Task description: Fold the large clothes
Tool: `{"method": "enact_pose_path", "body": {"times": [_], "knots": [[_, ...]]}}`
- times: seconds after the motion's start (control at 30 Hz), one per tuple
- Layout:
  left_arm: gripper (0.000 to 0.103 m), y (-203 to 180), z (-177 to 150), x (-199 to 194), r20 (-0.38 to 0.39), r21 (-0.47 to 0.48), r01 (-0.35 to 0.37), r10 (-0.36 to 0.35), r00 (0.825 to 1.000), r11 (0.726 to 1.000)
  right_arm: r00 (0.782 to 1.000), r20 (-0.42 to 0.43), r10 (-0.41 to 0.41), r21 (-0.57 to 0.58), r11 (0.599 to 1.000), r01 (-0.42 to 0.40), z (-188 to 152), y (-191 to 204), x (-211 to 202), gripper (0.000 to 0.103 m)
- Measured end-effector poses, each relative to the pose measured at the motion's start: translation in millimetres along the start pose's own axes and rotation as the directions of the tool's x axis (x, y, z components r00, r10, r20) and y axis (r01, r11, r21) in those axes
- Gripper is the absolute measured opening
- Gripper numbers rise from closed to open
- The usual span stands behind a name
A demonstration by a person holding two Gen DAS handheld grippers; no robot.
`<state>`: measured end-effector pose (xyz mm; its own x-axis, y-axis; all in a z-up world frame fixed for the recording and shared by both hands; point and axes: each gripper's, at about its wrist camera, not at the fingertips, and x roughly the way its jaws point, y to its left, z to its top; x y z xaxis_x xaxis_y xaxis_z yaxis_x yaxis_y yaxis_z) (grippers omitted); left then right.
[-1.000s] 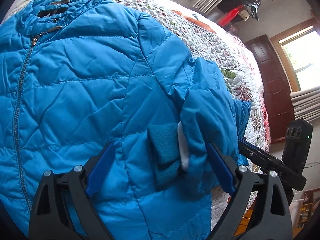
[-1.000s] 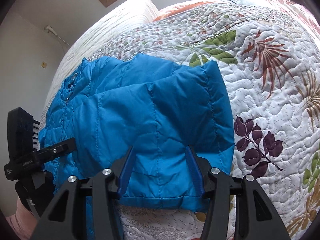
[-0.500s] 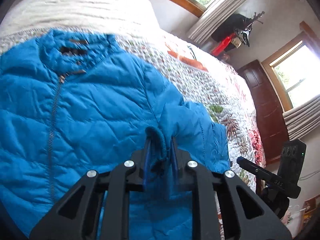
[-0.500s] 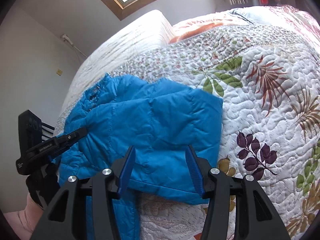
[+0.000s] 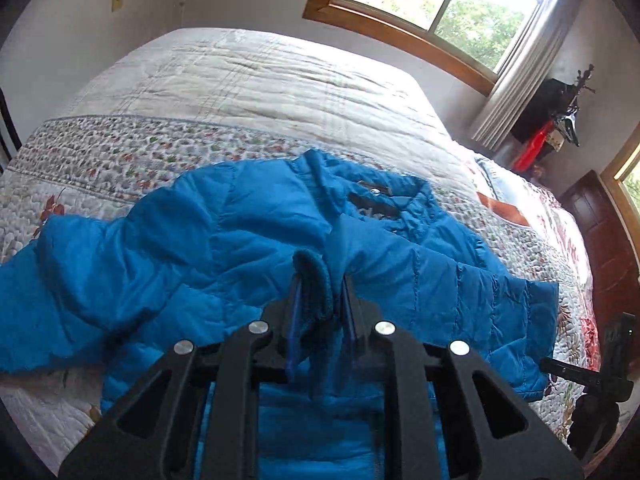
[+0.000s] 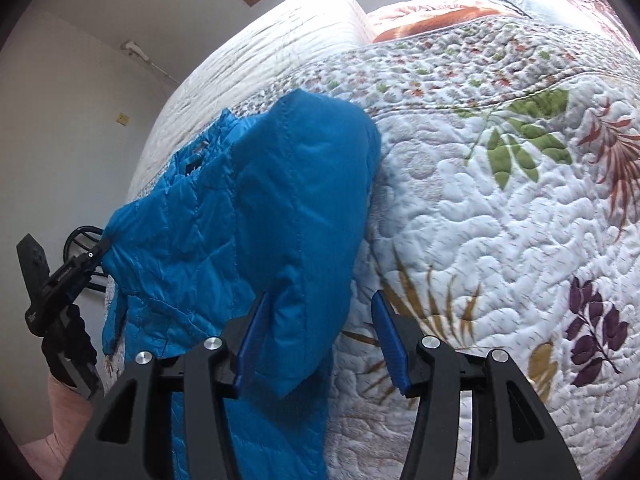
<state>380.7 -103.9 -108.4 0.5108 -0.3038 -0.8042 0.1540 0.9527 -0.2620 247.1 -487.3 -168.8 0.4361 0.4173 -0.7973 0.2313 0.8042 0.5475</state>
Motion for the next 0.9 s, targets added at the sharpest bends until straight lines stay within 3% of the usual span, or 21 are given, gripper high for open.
{"method": "enact_pose_path", "body": {"times": [0.1,0.23,0.4,0.57,0.7,0.8,0.9], "knots": [[0.017,25,-10,14,-0.041,-0.022,-0.062,0.061,0.997,0.998,1.000,-0.023,0.008,-0.001,1.000,-0.008,2,10,13,0.054],[0.018,48,-22,35,-0.073,-0.029,-0.118,0.116,0.991,0.993,0.997,-0.049,-0.051,-0.019,0.999,0.050,2,18,28,0.058],[0.022,45,-30,52,-0.068,0.032,-0.168,0.170,0.983,0.985,0.989,-0.085,-0.117,-0.034,0.993,0.114,1,20,45,0.057],[0.034,49,-22,45,-0.101,0.018,-0.171,0.172,0.980,0.985,0.982,-0.098,-0.160,-0.045,0.987,0.156,9,25,43,0.058],[0.041,58,-16,13,-0.058,-0.003,-0.198,0.198,0.979,0.980,0.973,-0.007,-0.232,-0.098,0.968,0.230,6,44,10,0.059],[0.041,46,-14,-11,-0.013,0.033,-0.191,0.192,0.981,0.981,0.985,0.030,-0.169,-0.136,0.976,0.171,5,65,-8,0.059],[0.041,18,-19,-14,-0.027,0.100,-0.131,0.134,0.991,0.986,0.994,-0.008,-0.111,-0.158,0.981,0.109,7,85,4,0.059]]}}
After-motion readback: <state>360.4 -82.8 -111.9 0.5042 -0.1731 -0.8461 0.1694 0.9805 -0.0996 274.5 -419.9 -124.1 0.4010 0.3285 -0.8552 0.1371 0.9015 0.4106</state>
